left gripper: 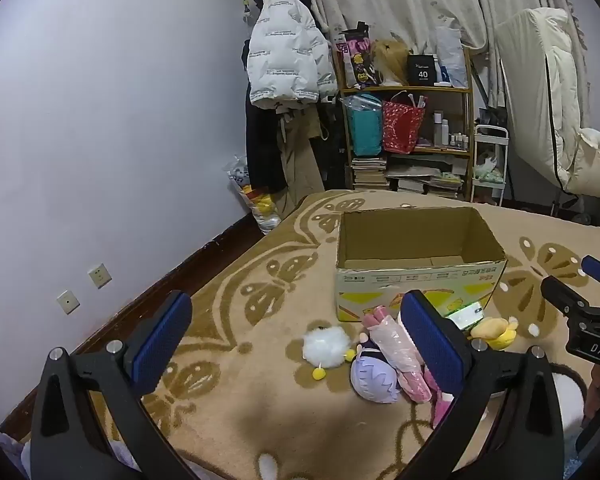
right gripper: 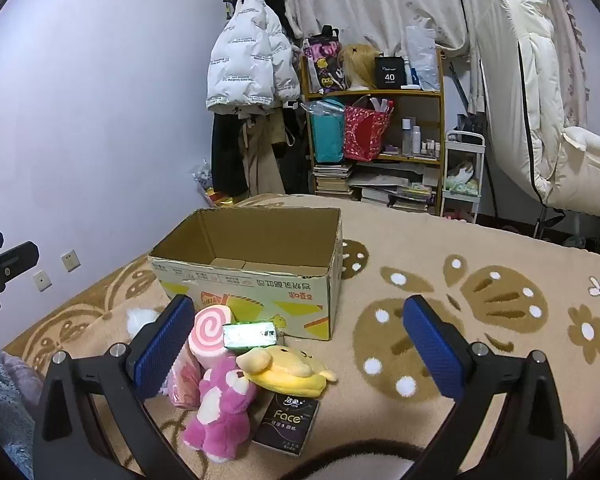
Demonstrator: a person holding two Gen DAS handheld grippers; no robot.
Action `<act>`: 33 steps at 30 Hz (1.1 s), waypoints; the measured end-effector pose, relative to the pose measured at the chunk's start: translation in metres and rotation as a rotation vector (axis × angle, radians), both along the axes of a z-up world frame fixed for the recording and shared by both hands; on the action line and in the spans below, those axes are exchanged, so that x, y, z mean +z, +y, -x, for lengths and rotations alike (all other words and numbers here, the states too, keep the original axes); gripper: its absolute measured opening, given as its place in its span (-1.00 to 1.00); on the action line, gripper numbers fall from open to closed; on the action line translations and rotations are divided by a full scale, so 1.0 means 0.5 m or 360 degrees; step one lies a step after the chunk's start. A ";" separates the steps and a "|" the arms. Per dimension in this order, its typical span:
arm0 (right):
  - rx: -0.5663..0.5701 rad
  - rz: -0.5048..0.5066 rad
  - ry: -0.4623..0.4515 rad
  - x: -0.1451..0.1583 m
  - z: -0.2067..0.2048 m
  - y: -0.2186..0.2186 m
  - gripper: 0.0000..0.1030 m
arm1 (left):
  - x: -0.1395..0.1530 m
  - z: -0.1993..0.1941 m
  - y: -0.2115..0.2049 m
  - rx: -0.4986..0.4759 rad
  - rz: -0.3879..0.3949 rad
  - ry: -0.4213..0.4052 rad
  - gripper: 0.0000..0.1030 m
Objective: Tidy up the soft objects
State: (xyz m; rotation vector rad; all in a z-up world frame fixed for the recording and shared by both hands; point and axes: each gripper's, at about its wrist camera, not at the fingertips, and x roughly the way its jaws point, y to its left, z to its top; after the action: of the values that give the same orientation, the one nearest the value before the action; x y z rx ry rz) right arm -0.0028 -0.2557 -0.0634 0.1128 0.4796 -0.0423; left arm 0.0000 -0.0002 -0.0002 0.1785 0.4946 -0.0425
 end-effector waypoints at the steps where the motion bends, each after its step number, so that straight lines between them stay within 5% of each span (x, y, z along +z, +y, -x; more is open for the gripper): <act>1: 0.0006 -0.0008 -0.0007 0.000 0.000 -0.001 1.00 | 0.000 0.001 0.001 -0.0004 0.0013 -0.0003 1.00; 33: -0.0050 -0.0028 0.0008 -0.006 -0.006 -0.018 1.00 | -0.004 0.001 0.004 0.0011 -0.0003 -0.0001 1.00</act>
State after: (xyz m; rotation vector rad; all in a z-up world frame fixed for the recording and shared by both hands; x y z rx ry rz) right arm -0.0001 -0.2646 -0.0662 0.1377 0.4834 -0.0692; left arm -0.0003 0.0018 -0.0020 0.1789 0.4949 -0.0354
